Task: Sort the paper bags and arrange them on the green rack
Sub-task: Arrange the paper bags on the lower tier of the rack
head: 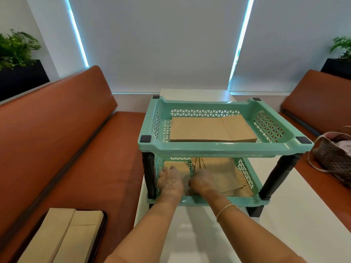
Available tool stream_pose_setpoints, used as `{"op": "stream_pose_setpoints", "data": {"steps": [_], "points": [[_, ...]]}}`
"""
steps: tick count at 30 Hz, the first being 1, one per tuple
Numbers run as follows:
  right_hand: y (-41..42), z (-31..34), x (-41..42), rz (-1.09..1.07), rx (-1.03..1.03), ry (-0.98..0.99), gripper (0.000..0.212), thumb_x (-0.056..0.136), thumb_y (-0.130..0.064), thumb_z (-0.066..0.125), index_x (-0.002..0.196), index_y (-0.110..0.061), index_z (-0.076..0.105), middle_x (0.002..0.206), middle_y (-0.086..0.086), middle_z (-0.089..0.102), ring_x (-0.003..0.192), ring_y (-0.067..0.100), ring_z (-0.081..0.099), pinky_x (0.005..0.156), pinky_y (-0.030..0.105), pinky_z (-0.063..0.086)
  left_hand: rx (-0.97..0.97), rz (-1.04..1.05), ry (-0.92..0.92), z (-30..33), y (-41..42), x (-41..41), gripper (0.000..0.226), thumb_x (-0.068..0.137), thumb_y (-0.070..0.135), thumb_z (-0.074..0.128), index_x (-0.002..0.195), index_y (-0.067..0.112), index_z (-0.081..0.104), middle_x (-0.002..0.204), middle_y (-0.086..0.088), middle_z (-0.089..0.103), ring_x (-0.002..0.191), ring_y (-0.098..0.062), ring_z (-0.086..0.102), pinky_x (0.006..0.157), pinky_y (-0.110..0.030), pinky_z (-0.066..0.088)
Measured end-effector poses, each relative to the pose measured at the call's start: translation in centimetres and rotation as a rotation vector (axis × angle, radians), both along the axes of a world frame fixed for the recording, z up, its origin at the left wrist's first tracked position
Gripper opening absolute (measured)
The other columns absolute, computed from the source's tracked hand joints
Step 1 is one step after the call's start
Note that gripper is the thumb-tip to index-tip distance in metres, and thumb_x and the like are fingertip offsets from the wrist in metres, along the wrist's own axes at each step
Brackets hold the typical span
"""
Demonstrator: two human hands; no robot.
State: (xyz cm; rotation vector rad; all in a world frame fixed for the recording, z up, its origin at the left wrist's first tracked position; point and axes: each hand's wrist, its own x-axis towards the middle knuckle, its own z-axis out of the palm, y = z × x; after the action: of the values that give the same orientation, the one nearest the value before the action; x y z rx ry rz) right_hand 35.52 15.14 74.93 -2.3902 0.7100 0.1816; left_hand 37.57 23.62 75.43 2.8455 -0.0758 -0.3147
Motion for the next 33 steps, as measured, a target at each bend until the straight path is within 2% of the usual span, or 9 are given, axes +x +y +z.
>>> {"op": "stream_pose_setpoints", "data": {"steps": [4, 8, 10, 13, 16, 24, 27, 30, 33], "points": [[-3.4, 0.7, -0.6, -0.031, -0.167, -0.066, 0.024, 0.091, -0.019, 0.05, 0.102, -0.008, 0.067, 0.099, 0.008, 0.064, 0.095, 0.021, 0.058, 0.081, 0.026, 0.044, -0.02, -0.059, -0.064, 0.3, 0.0, 0.0, 0.041, 0.092, 0.004, 0.048, 0.132, 0.012, 0.043, 0.131, -0.011, 0.043, 0.124, -0.027, 0.039, 0.098, -0.035, 0.039], [-6.8, 0.5, -0.9, -0.239, -0.199, -0.099, 0.04, 0.086, -0.019, 0.055, 0.124, -0.01, 0.048, 0.126, 0.016, 0.048, 0.12, 0.031, 0.042, 0.099, 0.038, 0.039, -0.137, -0.072, -0.077, 0.4, -0.5, -0.2, 0.04, 0.092, 0.004, 0.047, 0.13, 0.016, 0.047, 0.126, -0.008, 0.048, 0.119, -0.024, 0.043, 0.097, -0.035, 0.041], [-7.6, 0.4, -1.1, -0.235, -0.219, -0.046, 0.054, 0.082, -0.03, 0.066, 0.126, -0.013, 0.039, 0.131, 0.019, 0.043, 0.126, 0.035, 0.034, 0.103, 0.041, 0.034, -0.204, -0.084, -0.069, 0.4, -1.0, -0.6, 0.04, 0.092, 0.004, 0.046, 0.129, 0.017, 0.049, 0.125, -0.008, 0.049, 0.116, -0.024, 0.046, 0.097, -0.034, 0.043], [-7.9, -0.2, -1.5, -0.186, -0.219, -0.007, 0.089, 0.066, -0.047, 0.078, 0.132, -0.014, 0.029, 0.131, 0.017, 0.044, 0.127, 0.035, 0.035, 0.105, 0.042, 0.032, -0.234, -0.115, -0.079, 0.1, -1.7, -1.0, 0.038, 0.093, 0.005, 0.045, 0.127, 0.02, 0.051, 0.123, -0.006, 0.052, 0.113, -0.022, 0.047, 0.096, -0.034, 0.044], [-7.8, -1.0, -1.5, -0.17, -0.29, 0.005, 0.101, 0.059, -0.051, 0.08, 0.135, -0.014, 0.025, 0.13, 0.016, 0.046, 0.124, 0.034, 0.038, 0.105, 0.042, 0.032, -0.273, -0.129, -0.086, -0.2, -2.0, -1.2, 0.035, 0.093, 0.01, 0.049, 0.127, 0.021, 0.05, 0.123, -0.003, 0.053, 0.114, -0.02, 0.046, 0.095, -0.032, 0.042], [-8.5, -0.1, -1.5, -0.174, -0.446, -0.035, 0.074, 0.069, -0.044, 0.075, 0.124, -0.011, 0.039, 0.122, 0.013, 0.045, 0.113, 0.029, 0.041, 0.097, 0.039, 0.033, -0.402, -0.028, -0.099, -1.2, -1.9, -1.4, 0.03, 0.095, 0.017, 0.048, 0.124, 0.025, 0.049, 0.12, -0.001, 0.056, 0.108, -0.017, 0.053, 0.088, -0.03, 0.048], [-8.8, 0.0, -1.4, -0.202, -0.461, -0.062, 0.054, 0.079, -0.026, 0.065, 0.124, -0.009, 0.041, 0.117, 0.013, 0.044, 0.111, 0.029, 0.042, 0.098, 0.039, 0.035, -0.49, 0.011, -0.085, -1.0, -1.7, -1.3, 0.029, 0.095, 0.019, 0.05, 0.124, 0.024, 0.047, 0.115, 0.0, 0.057, 0.101, -0.016, 0.055, 0.08, -0.025, 0.046], [-9.0, 0.5, -1.5, -0.254, -0.346, -0.155, 0.031, 0.088, -0.017, 0.048, 0.117, -0.007, 0.052, 0.116, 0.014, 0.053, 0.109, 0.031, 0.051, 0.096, 0.04, 0.041, -0.595, 0.041, -0.056, -0.7, -1.5, -1.2, 0.031, 0.093, 0.019, 0.054, 0.123, 0.022, 0.047, 0.111, 0.002, 0.058, 0.096, -0.014, 0.057, 0.08, -0.024, 0.049], [-9.2, 1.8, -1.3, -0.25, -0.163, -0.24, 0.027, 0.093, -0.014, 0.045, 0.115, -0.005, 0.058, 0.117, 0.017, 0.06, 0.108, 0.035, 0.056, 0.094, 0.04, 0.045, -0.796, 0.101, 0.01, -0.3, -1.3, -1.0, 0.026, 0.093, 0.023, 0.056, 0.119, 0.021, 0.051, 0.109, 0.004, 0.059, 0.091, -0.011, 0.054, 0.072, -0.019, 0.047]]}}
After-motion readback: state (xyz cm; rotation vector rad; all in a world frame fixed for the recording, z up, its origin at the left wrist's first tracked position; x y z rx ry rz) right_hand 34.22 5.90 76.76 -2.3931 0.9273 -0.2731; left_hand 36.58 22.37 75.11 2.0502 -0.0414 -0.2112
